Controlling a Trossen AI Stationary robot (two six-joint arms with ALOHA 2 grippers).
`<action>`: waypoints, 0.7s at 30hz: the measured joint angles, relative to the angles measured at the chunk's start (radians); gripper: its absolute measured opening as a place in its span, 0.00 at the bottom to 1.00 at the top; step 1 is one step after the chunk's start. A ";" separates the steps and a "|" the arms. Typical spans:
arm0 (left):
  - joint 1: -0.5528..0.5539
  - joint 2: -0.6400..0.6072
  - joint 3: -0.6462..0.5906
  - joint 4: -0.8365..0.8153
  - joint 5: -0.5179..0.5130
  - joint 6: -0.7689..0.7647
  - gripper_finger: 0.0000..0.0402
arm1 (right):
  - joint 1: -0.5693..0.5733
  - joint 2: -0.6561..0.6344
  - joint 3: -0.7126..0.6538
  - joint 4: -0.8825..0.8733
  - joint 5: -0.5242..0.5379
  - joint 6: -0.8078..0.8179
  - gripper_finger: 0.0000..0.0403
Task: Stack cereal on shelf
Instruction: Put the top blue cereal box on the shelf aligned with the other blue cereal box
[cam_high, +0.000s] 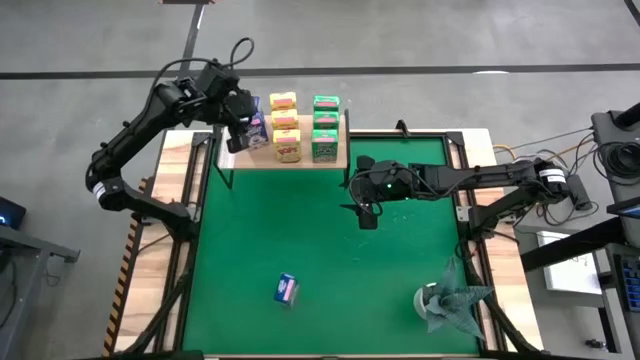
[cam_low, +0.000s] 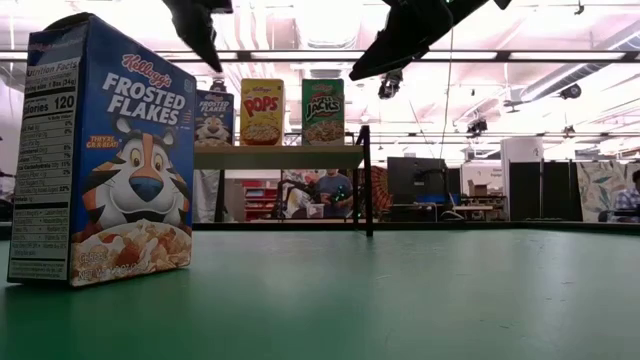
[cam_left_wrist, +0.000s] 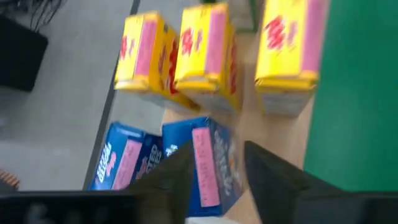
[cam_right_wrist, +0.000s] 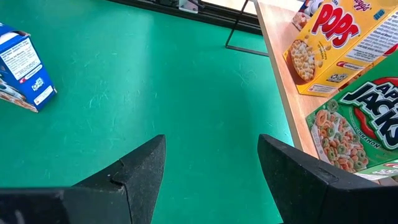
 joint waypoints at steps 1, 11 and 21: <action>0.004 0.000 -0.014 0.007 -0.021 0.000 0.26 | 0.000 0.000 0.000 0.000 0.000 0.000 0.61; 0.023 0.000 -0.083 0.016 -0.047 0.006 0.06 | 0.000 0.000 0.000 -0.001 0.000 0.000 0.61; 0.030 0.000 -0.099 0.008 -0.110 0.024 0.00 | 0.000 0.000 0.000 -0.001 0.000 0.000 0.61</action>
